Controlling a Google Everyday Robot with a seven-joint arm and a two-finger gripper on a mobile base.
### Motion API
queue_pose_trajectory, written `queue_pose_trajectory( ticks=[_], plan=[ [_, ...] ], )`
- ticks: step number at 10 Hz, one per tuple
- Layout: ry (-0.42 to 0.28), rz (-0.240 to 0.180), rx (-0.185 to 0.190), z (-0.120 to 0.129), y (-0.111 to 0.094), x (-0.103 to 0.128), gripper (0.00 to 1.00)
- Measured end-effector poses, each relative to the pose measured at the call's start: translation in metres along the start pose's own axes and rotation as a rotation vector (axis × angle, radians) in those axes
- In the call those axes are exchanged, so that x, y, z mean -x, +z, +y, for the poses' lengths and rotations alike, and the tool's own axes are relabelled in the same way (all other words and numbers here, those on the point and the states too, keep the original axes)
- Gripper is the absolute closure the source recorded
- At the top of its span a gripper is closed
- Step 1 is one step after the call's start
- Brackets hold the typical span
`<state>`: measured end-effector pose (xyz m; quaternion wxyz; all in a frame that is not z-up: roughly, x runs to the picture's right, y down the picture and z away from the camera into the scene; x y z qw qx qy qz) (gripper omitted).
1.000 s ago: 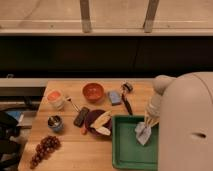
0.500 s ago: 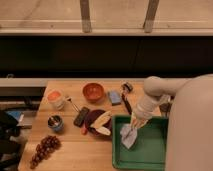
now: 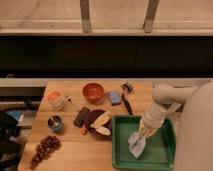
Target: Wipe tray with towel
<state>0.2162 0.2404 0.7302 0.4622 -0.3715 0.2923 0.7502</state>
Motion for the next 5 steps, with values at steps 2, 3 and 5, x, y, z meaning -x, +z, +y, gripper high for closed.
queue_pose_trajectory(
  ticks=[2, 3, 5],
  plan=[
    [0.039, -0.024, -0.024, -0.021, -0.008, 0.015, 1.00],
    [0.051, -0.039, -0.035, -0.026, -0.014, 0.027, 1.00],
    [0.049, -0.058, -0.044, -0.017, -0.019, 0.040, 1.00]
  ],
)
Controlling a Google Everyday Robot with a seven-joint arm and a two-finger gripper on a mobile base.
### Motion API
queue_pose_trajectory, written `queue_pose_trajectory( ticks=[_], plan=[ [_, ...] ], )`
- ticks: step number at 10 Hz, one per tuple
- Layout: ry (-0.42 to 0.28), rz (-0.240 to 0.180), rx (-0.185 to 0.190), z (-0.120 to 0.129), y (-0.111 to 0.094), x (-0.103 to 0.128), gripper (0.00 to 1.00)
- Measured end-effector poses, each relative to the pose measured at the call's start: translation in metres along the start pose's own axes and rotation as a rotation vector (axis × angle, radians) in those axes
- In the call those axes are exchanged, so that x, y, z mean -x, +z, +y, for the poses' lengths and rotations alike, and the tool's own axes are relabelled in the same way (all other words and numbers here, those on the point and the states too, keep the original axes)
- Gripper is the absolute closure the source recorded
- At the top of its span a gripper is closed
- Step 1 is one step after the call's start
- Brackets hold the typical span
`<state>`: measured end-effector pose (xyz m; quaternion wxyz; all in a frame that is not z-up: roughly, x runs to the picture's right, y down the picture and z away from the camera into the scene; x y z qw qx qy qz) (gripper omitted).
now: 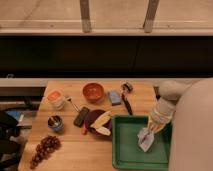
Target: Wipe tray with towel
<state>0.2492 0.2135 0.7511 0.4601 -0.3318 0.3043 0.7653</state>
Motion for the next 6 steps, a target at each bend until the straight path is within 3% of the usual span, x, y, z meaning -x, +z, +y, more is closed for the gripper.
queue_pose_trajectory(
  ticks=[4, 6],
  plan=[
    [-0.054, -0.038, -0.003, 0.060, -0.002, 0.003, 1.00],
    [-0.069, -0.043, -0.017, 0.071, 0.001, -0.007, 1.00]
  ],
)
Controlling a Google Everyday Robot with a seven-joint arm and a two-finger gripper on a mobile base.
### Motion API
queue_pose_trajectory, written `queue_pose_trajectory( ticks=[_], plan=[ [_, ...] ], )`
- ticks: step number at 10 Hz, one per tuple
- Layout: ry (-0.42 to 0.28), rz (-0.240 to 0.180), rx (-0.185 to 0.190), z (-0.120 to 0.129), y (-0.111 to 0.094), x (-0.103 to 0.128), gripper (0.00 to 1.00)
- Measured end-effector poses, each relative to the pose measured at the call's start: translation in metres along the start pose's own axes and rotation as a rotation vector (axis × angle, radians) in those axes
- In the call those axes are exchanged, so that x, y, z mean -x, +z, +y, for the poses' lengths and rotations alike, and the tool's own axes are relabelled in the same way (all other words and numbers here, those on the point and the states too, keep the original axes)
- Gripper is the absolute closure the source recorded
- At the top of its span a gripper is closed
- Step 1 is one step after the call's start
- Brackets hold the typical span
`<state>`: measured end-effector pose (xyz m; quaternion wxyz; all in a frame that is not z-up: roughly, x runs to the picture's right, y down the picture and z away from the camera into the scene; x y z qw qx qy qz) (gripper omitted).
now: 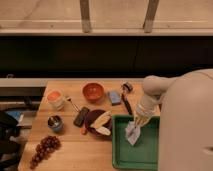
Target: Wipe tray with towel
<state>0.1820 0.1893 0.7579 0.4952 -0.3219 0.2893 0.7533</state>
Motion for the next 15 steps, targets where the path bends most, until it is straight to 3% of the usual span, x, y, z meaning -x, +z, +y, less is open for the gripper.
queue_pose_trajectory(
  ticks=[3, 7, 9, 11, 15],
  plan=[
    [0.030, 0.004, -0.025, -0.022, 0.002, -0.007, 1.00],
    [0.100, -0.002, -0.043, -0.090, -0.005, 0.007, 1.00],
    [0.095, -0.022, -0.041, -0.096, -0.013, 0.014, 1.00],
    [0.071, -0.034, -0.031, -0.086, -0.018, 0.016, 1.00],
    [-0.036, -0.042, -0.008, -0.013, -0.015, 0.002, 1.00]
  ],
)
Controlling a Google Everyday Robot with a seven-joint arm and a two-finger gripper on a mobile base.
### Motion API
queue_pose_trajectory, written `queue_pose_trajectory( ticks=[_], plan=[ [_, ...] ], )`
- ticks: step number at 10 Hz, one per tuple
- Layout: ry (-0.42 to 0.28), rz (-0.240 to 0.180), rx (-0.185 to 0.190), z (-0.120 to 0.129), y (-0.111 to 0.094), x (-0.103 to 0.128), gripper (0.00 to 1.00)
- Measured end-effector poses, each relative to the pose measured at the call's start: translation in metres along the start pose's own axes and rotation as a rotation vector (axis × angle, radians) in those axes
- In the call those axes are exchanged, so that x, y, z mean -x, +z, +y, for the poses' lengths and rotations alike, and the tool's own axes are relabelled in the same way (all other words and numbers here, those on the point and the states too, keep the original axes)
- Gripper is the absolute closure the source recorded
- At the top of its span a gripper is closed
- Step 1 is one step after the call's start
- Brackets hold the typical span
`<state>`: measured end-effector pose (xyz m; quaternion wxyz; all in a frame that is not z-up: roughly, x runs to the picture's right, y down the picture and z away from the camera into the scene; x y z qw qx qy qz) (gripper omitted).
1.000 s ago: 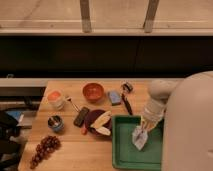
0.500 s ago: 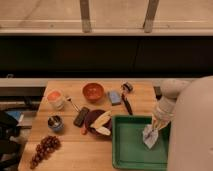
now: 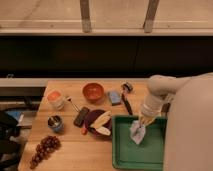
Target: Wipe tray with towel
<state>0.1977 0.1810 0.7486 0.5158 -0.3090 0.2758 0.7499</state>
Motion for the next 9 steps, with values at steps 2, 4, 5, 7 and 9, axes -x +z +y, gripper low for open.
queue_pose_trajectory(
  ticks=[2, 4, 5, 7, 9],
  plan=[
    [-0.027, 0.014, -0.003, 0.019, 0.008, -0.018, 1.00],
    [-0.023, 0.036, -0.005, 0.015, 0.015, -0.032, 1.00],
    [-0.007, 0.043, -0.008, 0.005, 0.017, -0.037, 1.00],
    [0.043, 0.051, -0.017, -0.030, 0.019, -0.043, 1.00],
    [0.072, 0.052, -0.006, -0.065, 0.015, -0.039, 1.00]
  ],
)
